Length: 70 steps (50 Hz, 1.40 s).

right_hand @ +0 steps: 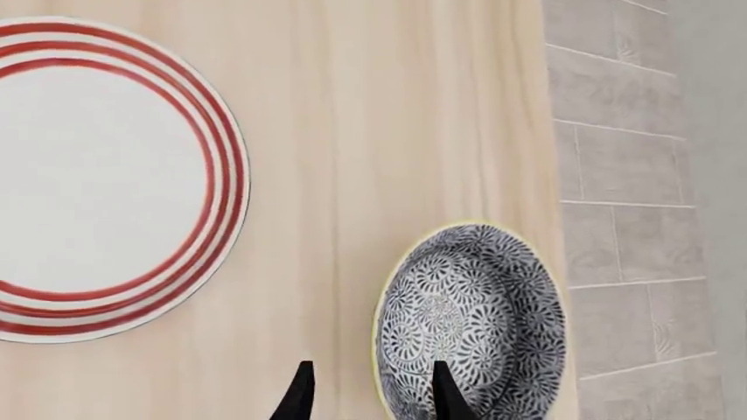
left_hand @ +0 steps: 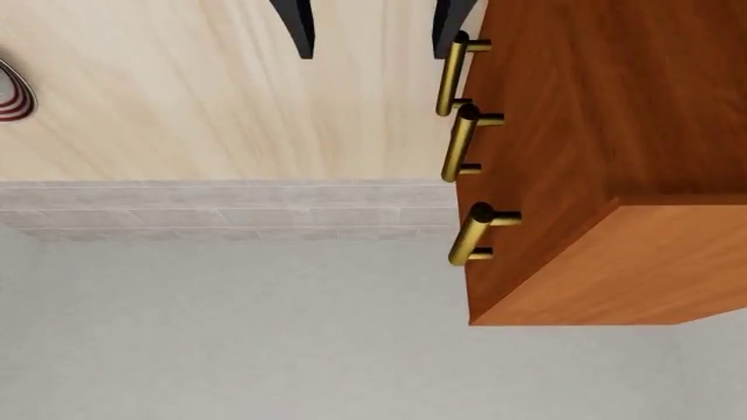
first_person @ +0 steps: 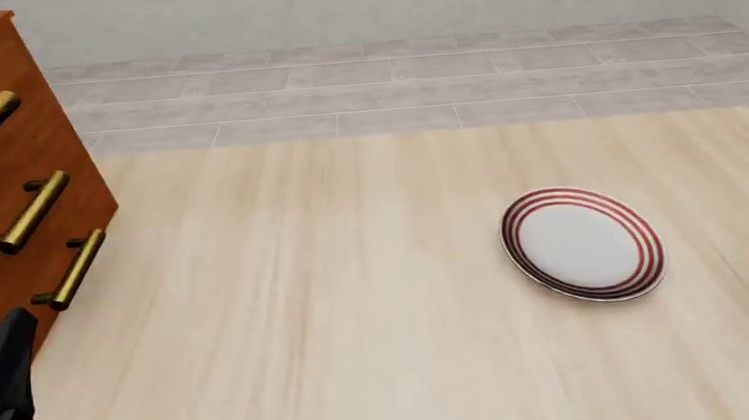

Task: Put the bowl on top of the cabinet.

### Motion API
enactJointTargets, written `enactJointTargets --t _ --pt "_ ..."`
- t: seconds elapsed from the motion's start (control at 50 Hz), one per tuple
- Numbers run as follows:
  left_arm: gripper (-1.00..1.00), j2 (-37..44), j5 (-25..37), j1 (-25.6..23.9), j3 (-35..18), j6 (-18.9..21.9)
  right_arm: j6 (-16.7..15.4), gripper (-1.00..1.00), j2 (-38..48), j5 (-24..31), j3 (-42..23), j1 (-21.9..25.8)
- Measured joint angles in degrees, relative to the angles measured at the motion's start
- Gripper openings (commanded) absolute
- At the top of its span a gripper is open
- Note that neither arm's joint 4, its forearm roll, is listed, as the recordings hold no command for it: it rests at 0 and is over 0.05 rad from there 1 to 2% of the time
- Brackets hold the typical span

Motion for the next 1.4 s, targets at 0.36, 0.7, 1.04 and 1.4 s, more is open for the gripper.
enactJointTargets --t 0.36,0.7,1.04,1.4 --pt "1.00 0.0 0.0 0.0 0.0 0.0 -0.8 1.00 3.2 -2.7 1.0 -1.3" --pt "1.00 0.0 0.0 0.0 0.0 0.0 -1.7 1.00 6.3 -5.3 1.6 -2.4" --pt "1.00 0.0 0.0 0.0 0.0 0.0 -2.4 1.00 8.9 -7.3 2.0 -3.6" --pt "1.00 0.0 0.0 0.0 0.0 0.0 -3.1 1.00 11.4 -9.1 1.9 -4.6"
